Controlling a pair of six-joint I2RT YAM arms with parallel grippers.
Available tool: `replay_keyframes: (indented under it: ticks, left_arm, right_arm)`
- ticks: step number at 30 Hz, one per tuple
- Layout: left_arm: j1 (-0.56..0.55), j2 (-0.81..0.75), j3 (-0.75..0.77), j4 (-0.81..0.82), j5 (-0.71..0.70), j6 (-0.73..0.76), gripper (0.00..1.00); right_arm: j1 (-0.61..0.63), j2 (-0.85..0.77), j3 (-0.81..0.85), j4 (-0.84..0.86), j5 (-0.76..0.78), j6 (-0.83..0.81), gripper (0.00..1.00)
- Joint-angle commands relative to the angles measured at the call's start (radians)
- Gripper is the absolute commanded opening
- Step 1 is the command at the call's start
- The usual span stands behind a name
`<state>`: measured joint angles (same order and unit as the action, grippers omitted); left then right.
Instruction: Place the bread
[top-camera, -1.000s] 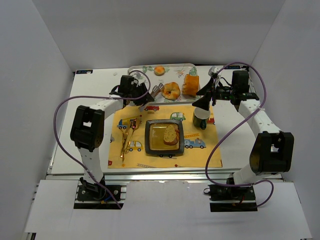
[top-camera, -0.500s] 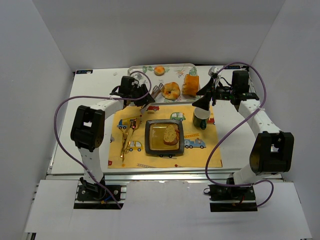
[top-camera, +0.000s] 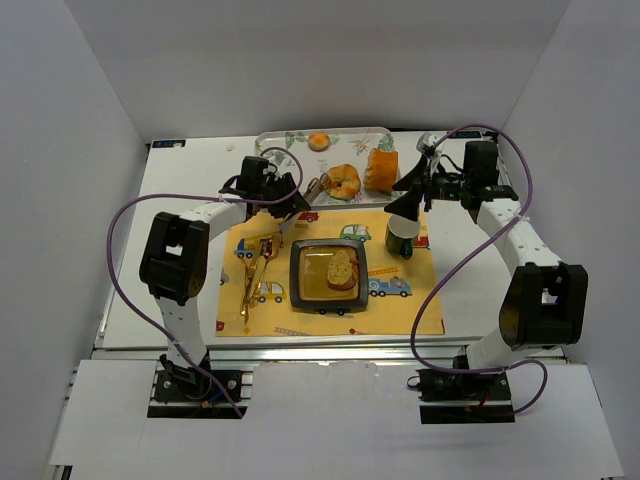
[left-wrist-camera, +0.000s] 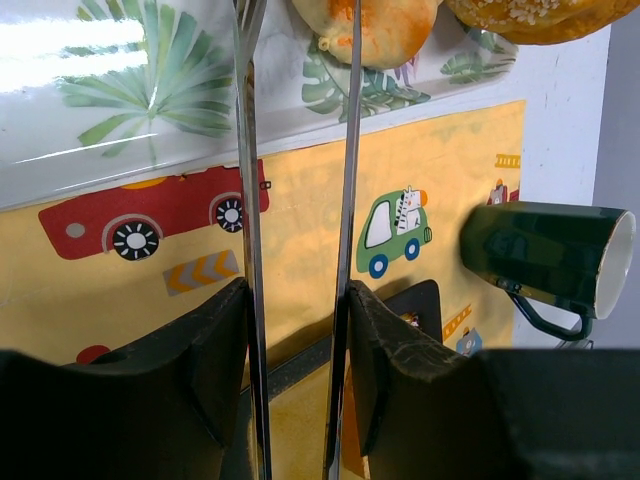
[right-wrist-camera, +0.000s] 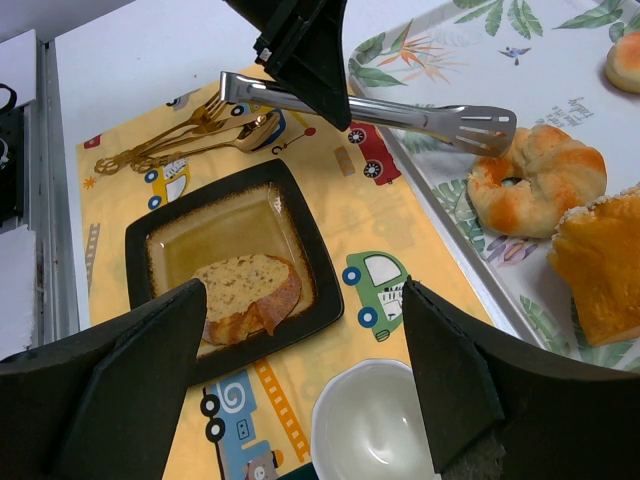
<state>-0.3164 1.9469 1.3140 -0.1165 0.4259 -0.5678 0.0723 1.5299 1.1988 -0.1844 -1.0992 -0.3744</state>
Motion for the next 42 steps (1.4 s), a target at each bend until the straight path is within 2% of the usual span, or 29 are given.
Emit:
replay_keyframes:
  ticks: [1, 5, 8, 11, 12, 15, 16, 17, 18, 26, 32, 33, 38, 42]
  left_arm:
    - [-0.004, -0.060, 0.013, 0.031, 0.020, -0.003, 0.52]
    - [-0.004, -0.029, 0.036, 0.009, 0.011, -0.001, 0.50]
    - [-0.004, -0.016, 0.048, 0.006, 0.013, -0.003, 0.45]
    - [-0.004, -0.011, 0.048, 0.005, 0.020, -0.004, 0.33]
    - [-0.004, -0.014, 0.047, 0.006, 0.024, -0.004, 0.25]
    - [-0.004, -0.028, 0.031, 0.020, 0.027, -0.004, 0.15]
    - [-0.004, -0.048, 0.022, 0.038, 0.027, -0.012, 0.08]
    - [-0.004, -0.048, 0.019, 0.038, 0.027, -0.012, 0.08]
    - [-0.004, -0.057, 0.016, 0.050, 0.022, -0.014, 0.00]
    - [-0.003, -0.259, -0.033, 0.049, -0.027, -0.021, 0.00]
    - [-0.006, -0.477, -0.157, -0.081, -0.047, -0.040, 0.00]
    - [-0.004, -0.552, -0.176, -0.133, -0.047, -0.047, 0.00]
    - [-0.036, -0.775, -0.353, -0.250, -0.027, -0.145, 0.00]
    - [-0.096, -0.953, -0.484, -0.316, -0.030, -0.286, 0.00]
  right_arm:
    - [0.003, -0.033, 0.007, 0.013, -0.011, -0.009, 0.83]
    - [0.001, -0.034, 0.007, 0.014, -0.011, -0.008, 0.83]
    - [0.001, -0.039, 0.005, 0.016, -0.011, -0.008, 0.83]
    - [0.003, -0.045, 0.001, 0.016, -0.010, -0.009, 0.83]
    - [0.001, -0.045, -0.001, 0.017, -0.010, -0.009, 0.83]
    - [0.001, -0.050, -0.002, 0.017, -0.010, -0.011, 0.83]
    - [0.001, -0.051, -0.002, 0.016, -0.011, -0.012, 0.83]
    - [0.001, -0.051, -0.002, 0.016, -0.011, -0.012, 0.83]
    - [0.001, -0.053, -0.002, 0.016, -0.013, -0.014, 0.84]
    - [0.001, -0.063, -0.002, 0.005, -0.013, -0.024, 0.83]
    - [0.001, -0.073, -0.013, 0.003, -0.014, -0.041, 0.83]
    - [0.001, -0.071, -0.013, 0.003, -0.014, -0.043, 0.83]
    - [0.001, -0.062, -0.008, 0.003, -0.022, -0.044, 0.83]
    - [0.001, -0.051, -0.002, -0.001, -0.021, -0.046, 0.83]
